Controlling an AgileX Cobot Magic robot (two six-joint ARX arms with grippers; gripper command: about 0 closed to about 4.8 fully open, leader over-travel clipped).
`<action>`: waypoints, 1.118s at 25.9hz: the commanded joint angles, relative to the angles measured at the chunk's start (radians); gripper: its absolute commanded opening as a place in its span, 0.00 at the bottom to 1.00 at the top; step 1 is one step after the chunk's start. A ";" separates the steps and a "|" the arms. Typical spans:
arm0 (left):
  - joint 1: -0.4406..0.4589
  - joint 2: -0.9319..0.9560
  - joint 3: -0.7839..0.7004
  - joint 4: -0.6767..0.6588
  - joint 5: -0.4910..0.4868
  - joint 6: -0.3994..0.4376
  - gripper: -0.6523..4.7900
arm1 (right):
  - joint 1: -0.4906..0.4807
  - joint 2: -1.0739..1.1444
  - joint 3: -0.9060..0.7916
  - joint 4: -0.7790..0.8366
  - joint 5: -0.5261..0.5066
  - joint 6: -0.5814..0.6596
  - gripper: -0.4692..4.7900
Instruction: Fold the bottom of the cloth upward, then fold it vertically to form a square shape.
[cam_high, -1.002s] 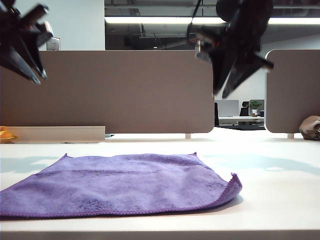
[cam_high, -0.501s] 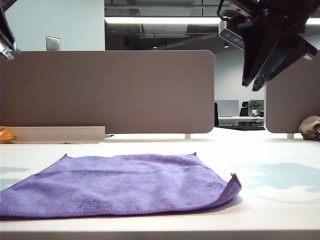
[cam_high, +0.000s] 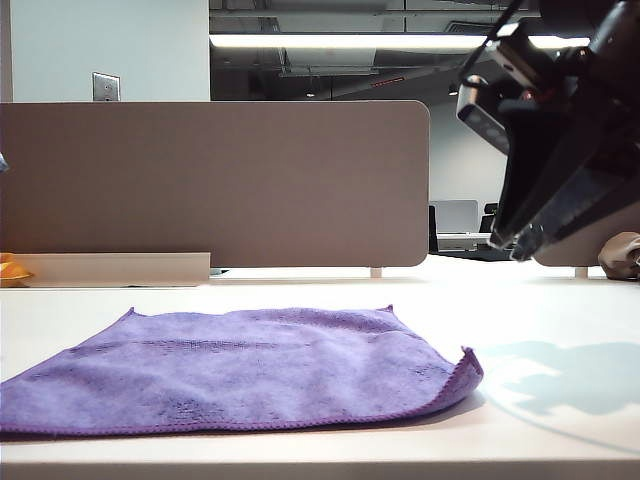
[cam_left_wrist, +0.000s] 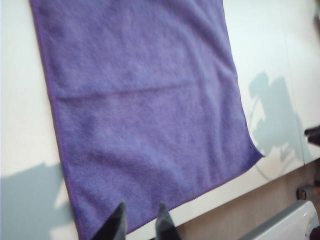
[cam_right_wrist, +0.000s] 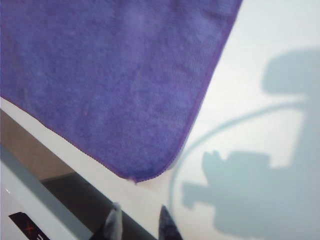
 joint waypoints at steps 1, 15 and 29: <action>0.001 -0.008 -0.042 0.017 0.018 -0.023 0.26 | 0.020 -0.005 -0.033 0.042 -0.010 0.017 0.29; 0.001 -0.002 -0.125 0.009 0.040 -0.090 0.28 | 0.068 0.014 -0.113 0.146 -0.014 0.137 0.30; 0.001 0.024 -0.180 0.013 0.098 -0.118 0.36 | 0.068 0.108 -0.114 0.179 -0.099 0.209 0.37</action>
